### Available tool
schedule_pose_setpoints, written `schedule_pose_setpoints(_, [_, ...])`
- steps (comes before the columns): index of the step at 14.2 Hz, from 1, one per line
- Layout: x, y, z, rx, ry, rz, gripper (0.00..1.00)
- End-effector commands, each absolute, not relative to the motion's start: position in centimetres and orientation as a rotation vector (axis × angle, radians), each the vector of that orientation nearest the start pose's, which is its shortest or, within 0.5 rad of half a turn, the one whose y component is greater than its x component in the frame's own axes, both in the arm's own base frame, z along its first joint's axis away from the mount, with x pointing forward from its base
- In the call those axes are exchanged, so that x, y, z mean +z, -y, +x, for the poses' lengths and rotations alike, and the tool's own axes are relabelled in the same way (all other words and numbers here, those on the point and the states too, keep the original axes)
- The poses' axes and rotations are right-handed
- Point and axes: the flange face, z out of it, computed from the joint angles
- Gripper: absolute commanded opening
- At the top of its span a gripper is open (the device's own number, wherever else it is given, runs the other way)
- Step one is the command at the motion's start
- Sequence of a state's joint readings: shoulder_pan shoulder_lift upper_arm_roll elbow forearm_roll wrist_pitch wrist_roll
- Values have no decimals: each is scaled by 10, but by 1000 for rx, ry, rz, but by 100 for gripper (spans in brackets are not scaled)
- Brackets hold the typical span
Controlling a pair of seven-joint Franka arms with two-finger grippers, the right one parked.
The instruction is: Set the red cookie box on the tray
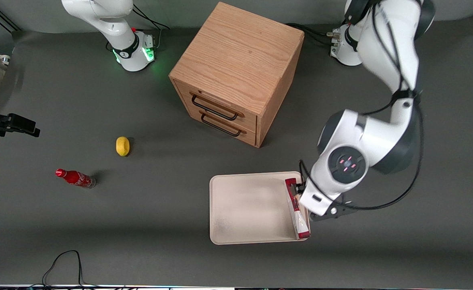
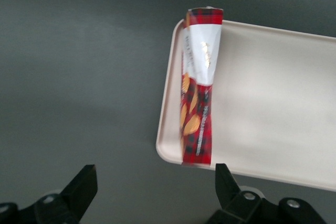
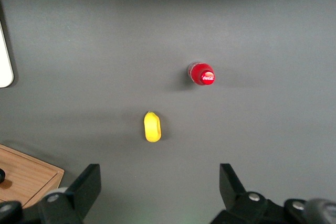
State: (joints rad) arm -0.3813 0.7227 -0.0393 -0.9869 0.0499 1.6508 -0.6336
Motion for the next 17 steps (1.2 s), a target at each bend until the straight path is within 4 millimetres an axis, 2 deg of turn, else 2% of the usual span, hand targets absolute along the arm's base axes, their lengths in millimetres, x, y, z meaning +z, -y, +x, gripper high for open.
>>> schedule_pose_setpoints(1, [485,233,626,105,194,-3060,100])
schedule_pose_setpoints(4, [520,164,587,118,172,-3058,100])
schedule_pose_setpoints(5, [526,139,578,123,169,-3058,100])
schedule_pose_setpoints(7, [535,87,568,126,183,-3061,100])
schedule_pose_setpoints(9, [542,52,566,141,206,-3052,100])
schedule_pose_setpoints(10, [545,41,565,142,225,-3051,100])
schedule_pose_setpoints(12, [547,33,566,141,238,-3044,100])
schedule_pose_setpoints(17, [541,30,574,144,249,-3044,100])
